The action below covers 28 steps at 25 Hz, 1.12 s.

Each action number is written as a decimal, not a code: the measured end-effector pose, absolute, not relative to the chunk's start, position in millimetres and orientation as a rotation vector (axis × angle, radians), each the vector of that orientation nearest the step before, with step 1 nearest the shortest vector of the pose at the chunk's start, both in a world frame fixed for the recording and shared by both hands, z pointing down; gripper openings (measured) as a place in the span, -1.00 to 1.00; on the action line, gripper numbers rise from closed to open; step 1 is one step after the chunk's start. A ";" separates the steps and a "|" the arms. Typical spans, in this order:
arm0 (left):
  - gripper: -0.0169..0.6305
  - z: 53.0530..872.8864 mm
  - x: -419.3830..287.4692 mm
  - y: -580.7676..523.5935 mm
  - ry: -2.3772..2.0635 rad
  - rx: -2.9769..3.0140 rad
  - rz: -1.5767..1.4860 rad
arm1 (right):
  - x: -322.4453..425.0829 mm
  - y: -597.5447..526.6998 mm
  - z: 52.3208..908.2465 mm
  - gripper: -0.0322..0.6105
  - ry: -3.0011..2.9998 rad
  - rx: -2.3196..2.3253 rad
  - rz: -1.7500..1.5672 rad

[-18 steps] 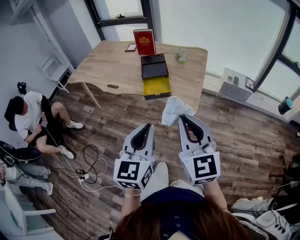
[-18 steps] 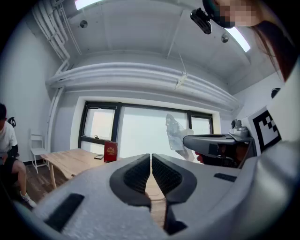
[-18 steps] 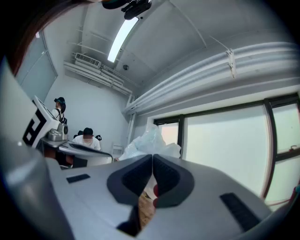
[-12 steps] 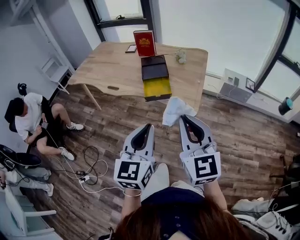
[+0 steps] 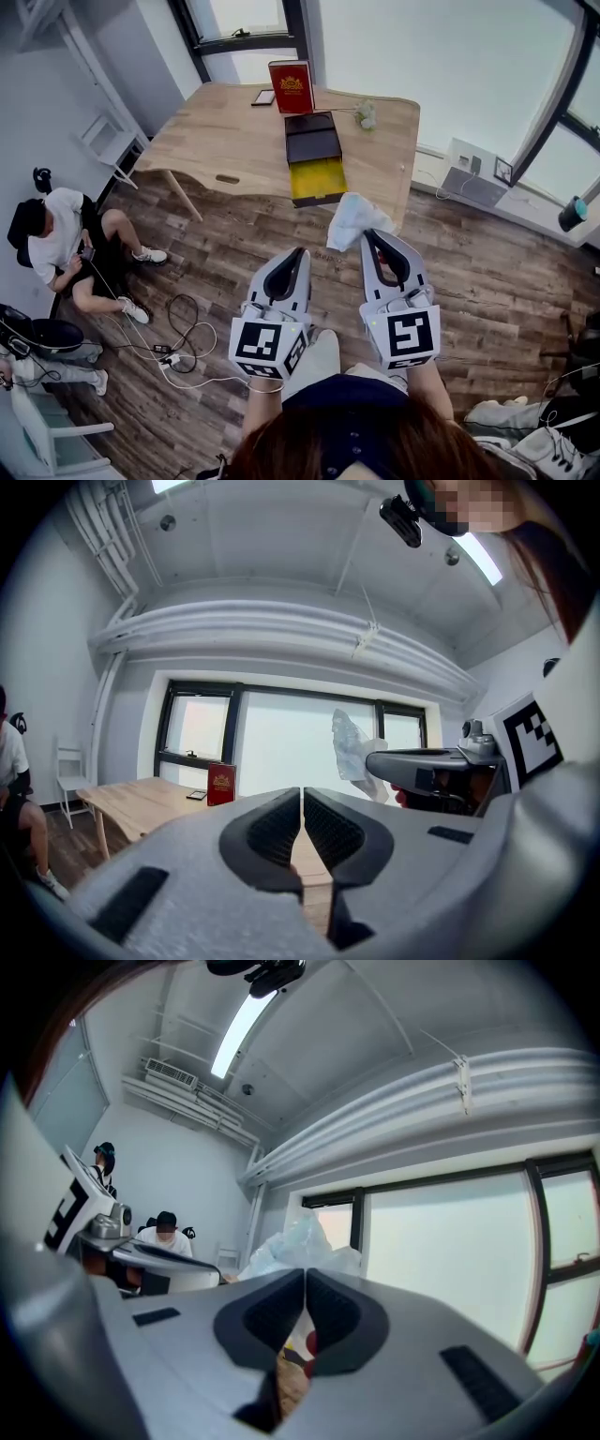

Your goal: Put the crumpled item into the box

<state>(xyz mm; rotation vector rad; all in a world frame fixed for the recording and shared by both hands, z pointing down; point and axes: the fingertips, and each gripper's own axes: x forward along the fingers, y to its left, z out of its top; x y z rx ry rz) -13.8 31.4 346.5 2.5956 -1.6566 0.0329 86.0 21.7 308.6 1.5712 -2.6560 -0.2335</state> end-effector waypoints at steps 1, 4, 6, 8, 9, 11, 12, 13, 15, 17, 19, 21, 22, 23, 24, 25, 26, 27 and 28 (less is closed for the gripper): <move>-0.85 346.6 -15.3 28.9 -1.653 2.597 0.032 | 84.4 19.0 308.6 -0.81 -2.655 1.575 -0.230; -0.85 346.9 -19.2 18.2 -1.645 2.600 0.033 | 80.6 8.1 309.0 -0.81 -2.654 1.584 -0.220; -0.85 348.1 -21.3 10.8 -1.639 2.603 0.033 | 79.1 0.5 310.8 -0.81 -2.650 1.590 -0.218; -0.85 348.8 -24.3 3.7 -1.634 2.606 0.032 | 77.9 -7.3 312.1 -0.81 -2.639 1.604 -0.216; -0.85 348.8 -26.3 0.1 -1.631 2.606 0.030 | 76.0 -10.9 312.0 -0.81 -2.634 1.608 -0.212; -0.85 348.9 -30.3 -6.9 -1.625 2.608 0.029 | 71.0 -17.5 311.7 -0.81 -2.632 1.610 -0.202; -0.85 349.0 -31.9 -10.1 -1.622 2.609 0.029 | 69.3 -20.7 312.5 -0.81 -2.632 1.615 -0.192; -0.85 349.0 -33.3 -13.0 -1.618 2.611 0.029 | 67.9 -23.5 314.0 -0.81 -2.634 1.619 -0.183; -0.85 348.6 -35.6 -18.3 -1.609 2.615 0.030 | 65.2 -28.5 315.9 -0.81 -2.636 1.622 -0.176; -0.85 347.2 -38.3 -24.0 -1.599 2.619 0.027 | 61.3 -33.7 313.8 -0.81 -2.632 1.619 -0.186; -0.85 344.9 -41.2 -30.1 -1.590 2.624 0.022 | 57.4 -39.3 310.7 -0.81 -2.624 1.614 -0.197; -0.85 342.4 -43.2 -35.8 -1.579 2.632 0.015 | 55.8 -45.3 308.6 -0.81 -2.609 1.629 -0.184; -0.85 341.5 -44.0 -38.5 -1.573 2.636 0.011 | 55.3 -48.3 307.7 -0.81 -2.603 1.637 -0.180; -0.85 341.1 -44.9 -40.8 -1.566 2.639 0.008 | 54.2 -50.9 307.1 -0.81 -2.600 1.639 -0.185; -0.85 341.0 -46.3 -42.7 -1.561 2.641 0.005 | 52.5 -53.0 306.6 -0.81 -2.600 1.637 -0.194; -0.85 341.2 -47.9 -44.5 -1.556 2.642 0.002 | 50.7 -54.7 306.0 -0.81 -2.599 1.637 -0.201; -0.85 341.2 -49.6 -46.5 -1.552 2.642 -0.002 | 49.3 -56.3 305.5 -0.81 -2.596 1.641 -0.204; -0.85 341.1 -51.3 -48.7 -1.547 2.643 -0.005 | 48.3 -58.0 305.1 -0.81 -2.591 1.647 -0.203; -0.85 340.8 -52.8 -51.1 -1.543 2.644 -0.009 | 47.5 -59.7 304.6 -0.81 -2.585 1.654 -0.203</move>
